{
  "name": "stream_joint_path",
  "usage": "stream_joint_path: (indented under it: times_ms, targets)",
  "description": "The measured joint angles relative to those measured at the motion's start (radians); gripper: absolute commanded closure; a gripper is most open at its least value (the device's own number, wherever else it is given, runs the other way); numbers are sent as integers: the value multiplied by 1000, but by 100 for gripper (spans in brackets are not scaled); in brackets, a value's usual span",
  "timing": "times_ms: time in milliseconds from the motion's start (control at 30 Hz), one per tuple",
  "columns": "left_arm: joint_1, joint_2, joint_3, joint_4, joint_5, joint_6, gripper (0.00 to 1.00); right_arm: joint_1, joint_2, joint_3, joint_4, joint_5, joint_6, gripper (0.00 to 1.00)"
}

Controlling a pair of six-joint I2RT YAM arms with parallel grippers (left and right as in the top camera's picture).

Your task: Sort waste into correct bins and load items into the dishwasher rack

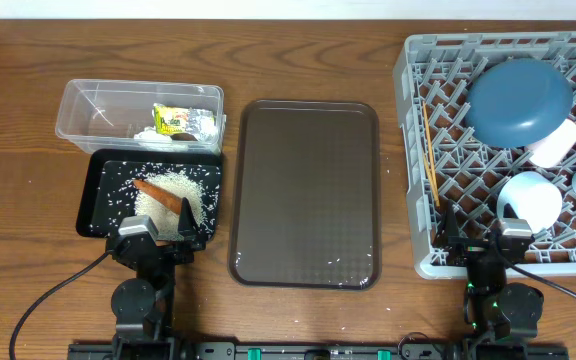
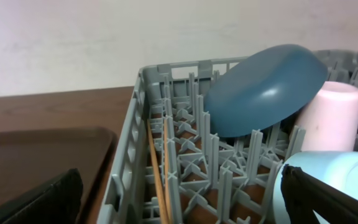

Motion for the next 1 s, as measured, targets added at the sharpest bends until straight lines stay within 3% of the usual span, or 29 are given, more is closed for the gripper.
stream_joint_path:
  times_ms: [333, 1000]
  targets:
    - [0, 0, 0, 0, 0, 0, 2, 0, 0, 0, 0, 2, -103, 1]
    - [0, 0, 0, 0, 0, 0, 2, 0, 0, 0, 0, 2, -116, 1]
